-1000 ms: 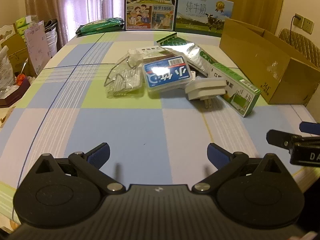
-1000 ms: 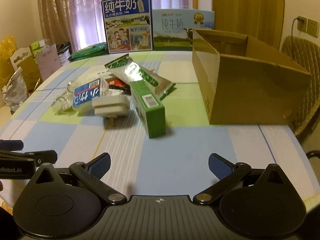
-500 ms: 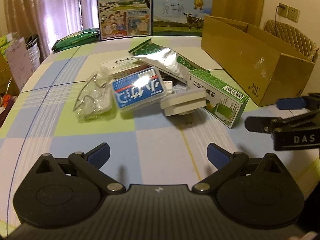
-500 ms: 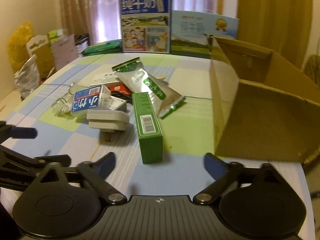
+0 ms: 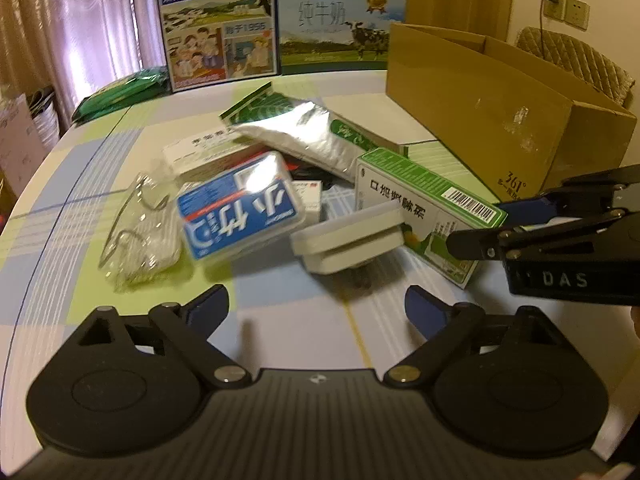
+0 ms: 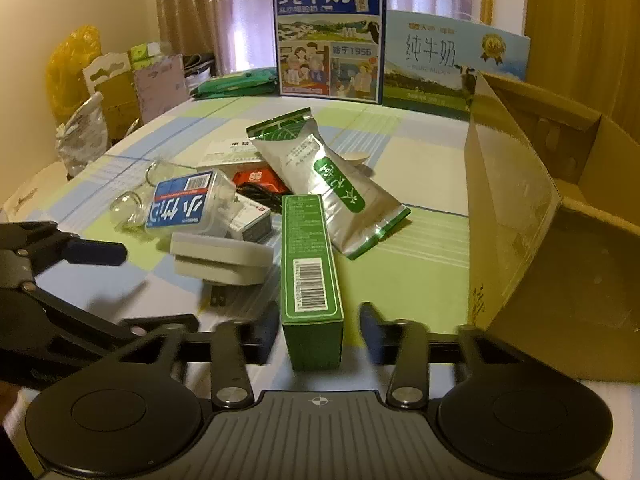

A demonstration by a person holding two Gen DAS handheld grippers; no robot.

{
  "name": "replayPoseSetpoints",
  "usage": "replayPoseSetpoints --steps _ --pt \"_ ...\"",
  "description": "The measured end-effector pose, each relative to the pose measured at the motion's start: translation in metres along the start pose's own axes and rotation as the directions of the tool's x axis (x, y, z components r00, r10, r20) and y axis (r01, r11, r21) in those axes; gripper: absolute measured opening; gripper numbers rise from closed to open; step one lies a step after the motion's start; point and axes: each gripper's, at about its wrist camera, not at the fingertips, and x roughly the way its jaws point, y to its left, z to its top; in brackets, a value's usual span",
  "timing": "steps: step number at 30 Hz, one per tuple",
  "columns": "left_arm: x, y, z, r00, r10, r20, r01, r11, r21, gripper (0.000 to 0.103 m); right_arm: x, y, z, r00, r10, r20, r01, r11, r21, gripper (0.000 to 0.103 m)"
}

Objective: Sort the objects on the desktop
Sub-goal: 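Grasp the green spray box with the right tool while the left tool grasps the white plug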

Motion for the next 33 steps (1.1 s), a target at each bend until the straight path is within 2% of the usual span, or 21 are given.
replayPoseSetpoints --steps 7,13,14,17,20,23,24,27,29,30,31,32,33 --pt "0.015 -0.009 0.012 0.999 -0.023 0.022 0.023 1.000 -0.008 0.088 -0.007 -0.015 -0.003 1.000 -0.008 -0.008 0.009 0.995 0.097 0.028" --pt "0.027 -0.011 0.021 0.999 -0.035 0.016 0.036 0.998 -0.056 0.071 -0.013 -0.022 -0.005 1.000 -0.003 -0.006 0.004 0.991 0.136 0.028" --pt "0.029 -0.012 0.022 1.000 -0.029 0.009 0.030 0.998 -0.054 0.065 -0.013 -0.021 -0.004 1.000 -0.003 -0.005 0.004 0.990 0.138 0.028" --pt "0.031 -0.012 0.022 1.000 -0.024 0.002 0.024 0.999 -0.044 0.063 -0.015 -0.022 -0.005 1.000 0.008 -0.004 -0.007 0.988 0.154 0.028" --pt "0.023 -0.009 0.019 1.000 -0.027 -0.012 0.027 0.999 -0.029 0.057 -0.017 -0.023 -0.005 0.999 0.040 -0.008 -0.038 0.980 0.194 0.027" --pt "0.007 -0.003 0.011 0.999 -0.036 -0.038 0.035 0.999 -0.027 0.056 -0.021 -0.027 -0.009 0.995 0.100 -0.008 -0.094 0.956 0.279 0.027" --pt "0.001 0.000 0.008 0.998 -0.040 -0.044 0.039 0.999 -0.027 0.049 -0.022 -0.029 -0.010 0.993 0.120 -0.008 -0.112 0.943 0.313 0.027" --pt "-0.019 0.006 -0.002 0.997 -0.054 -0.051 0.053 0.998 -0.026 0.050 -0.027 -0.038 -0.017 0.985 0.172 -0.003 -0.154 0.888 0.433 0.027" --pt "-0.027 0.009 -0.008 0.998 -0.052 -0.048 0.051 0.998 -0.022 0.050 -0.030 -0.043 -0.021 0.986 0.168 0.002 -0.147 0.861 0.487 0.028" --pt "-0.029 0.010 -0.010 0.998 -0.046 -0.044 0.046 0.999 -0.016 0.050 -0.032 -0.045 -0.021 0.987 0.159 0.006 -0.141 0.858 0.494 0.033" --pt "-0.030 0.010 -0.012 0.998 -0.044 -0.042 0.044 0.999 -0.009 0.050 -0.032 -0.045 -0.021 0.990 0.139 0.002 -0.122 0.864 0.489 0.044" --pt "-0.031 0.011 -0.014 0.998 -0.041 -0.038 0.041 0.999 -0.006 0.050 -0.033 -0.043 -0.019 0.995 0.103 -0.009 -0.086 0.878 0.471 0.051" --pt "-0.032 0.012 -0.015 0.999 -0.036 -0.032 0.036 0.999 -0.006 0.051 -0.034 -0.040 -0.017 0.998 0.066 -0.011 -0.055 0.899 0.434 0.065"
